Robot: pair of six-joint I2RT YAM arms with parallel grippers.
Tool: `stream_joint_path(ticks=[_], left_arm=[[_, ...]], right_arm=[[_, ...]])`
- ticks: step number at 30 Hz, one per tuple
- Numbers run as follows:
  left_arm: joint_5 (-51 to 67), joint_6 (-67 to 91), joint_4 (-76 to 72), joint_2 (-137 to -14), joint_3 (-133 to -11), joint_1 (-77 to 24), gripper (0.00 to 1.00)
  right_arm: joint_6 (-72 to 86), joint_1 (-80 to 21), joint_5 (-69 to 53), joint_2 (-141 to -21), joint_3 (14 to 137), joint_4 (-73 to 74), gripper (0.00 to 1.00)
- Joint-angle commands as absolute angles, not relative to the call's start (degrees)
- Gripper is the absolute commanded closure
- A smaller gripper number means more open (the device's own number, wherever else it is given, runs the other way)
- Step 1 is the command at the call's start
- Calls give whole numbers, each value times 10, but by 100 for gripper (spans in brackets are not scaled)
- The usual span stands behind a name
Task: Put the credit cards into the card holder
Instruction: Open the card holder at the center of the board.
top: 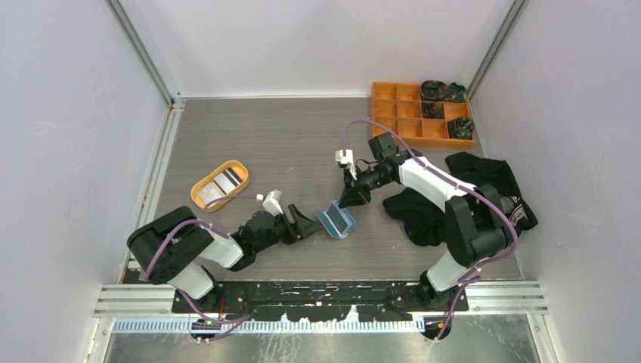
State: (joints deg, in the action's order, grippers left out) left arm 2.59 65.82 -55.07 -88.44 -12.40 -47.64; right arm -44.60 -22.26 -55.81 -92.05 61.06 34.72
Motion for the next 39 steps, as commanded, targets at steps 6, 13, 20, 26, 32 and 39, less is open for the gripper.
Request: stream_joint_path(ticks=[6,13,20,26,32,39], left_arm=[[17,677,-627,-894,-132,-486,31],[10,695,-603,-916,-157,-489,42],[4,678,-532,-954,-197,-488,98],[-13,604,-336,-888,-231,-467,100],[-22,496,-129,-814,-311,-456,100],[53,439,-41,-877,-385,-440,100]], right_arm=[[-449,-220,-567,-900,613,339,99],[-455,-220,-569,-904,613,342,99],[-525,-220,-554,-910,618,387,95],[-583,-204,-467,-909,623,409,90],[-642,-183,-348,-868,570,365,67],[-607,-171,-395,-793,544,335,49]])
